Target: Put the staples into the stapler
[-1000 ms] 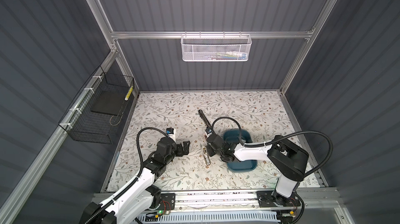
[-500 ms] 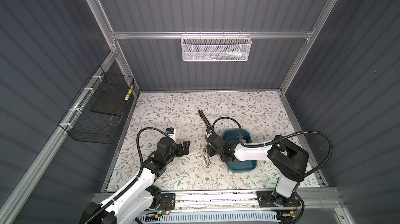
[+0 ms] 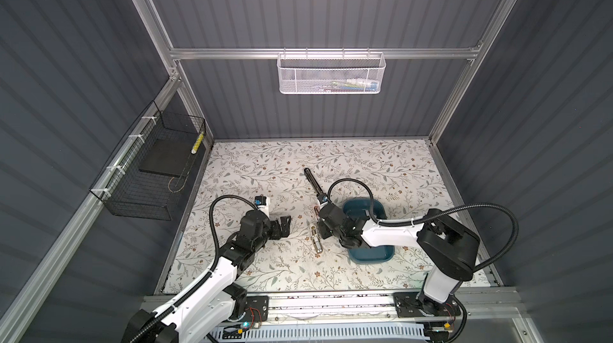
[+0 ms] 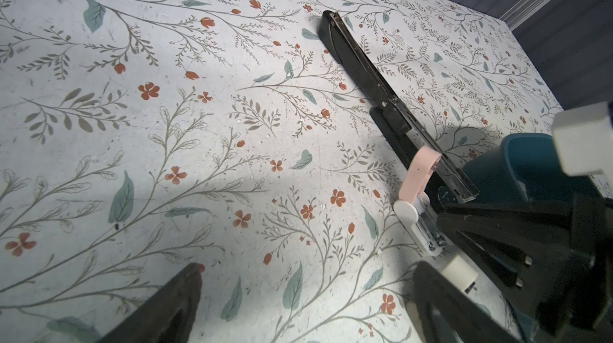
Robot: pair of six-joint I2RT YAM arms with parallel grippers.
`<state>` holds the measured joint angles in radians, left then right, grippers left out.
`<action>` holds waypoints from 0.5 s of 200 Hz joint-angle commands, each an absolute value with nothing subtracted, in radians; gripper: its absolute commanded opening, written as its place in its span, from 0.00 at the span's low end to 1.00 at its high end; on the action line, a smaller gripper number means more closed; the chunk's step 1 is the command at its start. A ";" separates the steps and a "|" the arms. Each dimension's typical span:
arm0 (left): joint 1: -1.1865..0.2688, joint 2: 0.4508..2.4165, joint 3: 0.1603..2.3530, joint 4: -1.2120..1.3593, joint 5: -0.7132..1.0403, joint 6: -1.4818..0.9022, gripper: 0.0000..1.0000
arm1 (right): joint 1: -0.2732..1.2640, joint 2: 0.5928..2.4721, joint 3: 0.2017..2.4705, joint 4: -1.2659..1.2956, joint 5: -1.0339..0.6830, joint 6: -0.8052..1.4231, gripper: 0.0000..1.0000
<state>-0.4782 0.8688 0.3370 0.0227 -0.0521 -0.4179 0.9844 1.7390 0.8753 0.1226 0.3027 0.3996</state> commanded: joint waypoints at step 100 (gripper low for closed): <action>-0.483 0.870 0.329 0.034 -0.046 -0.411 1.00 | 0.987 1.772 0.893 0.153 0.311 0.405 0.05</action>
<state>-0.4782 0.8688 0.3370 0.0227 -0.0521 -0.4183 0.9844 1.7447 0.8761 0.1368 0.3023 0.4004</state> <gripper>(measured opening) 0.997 0.138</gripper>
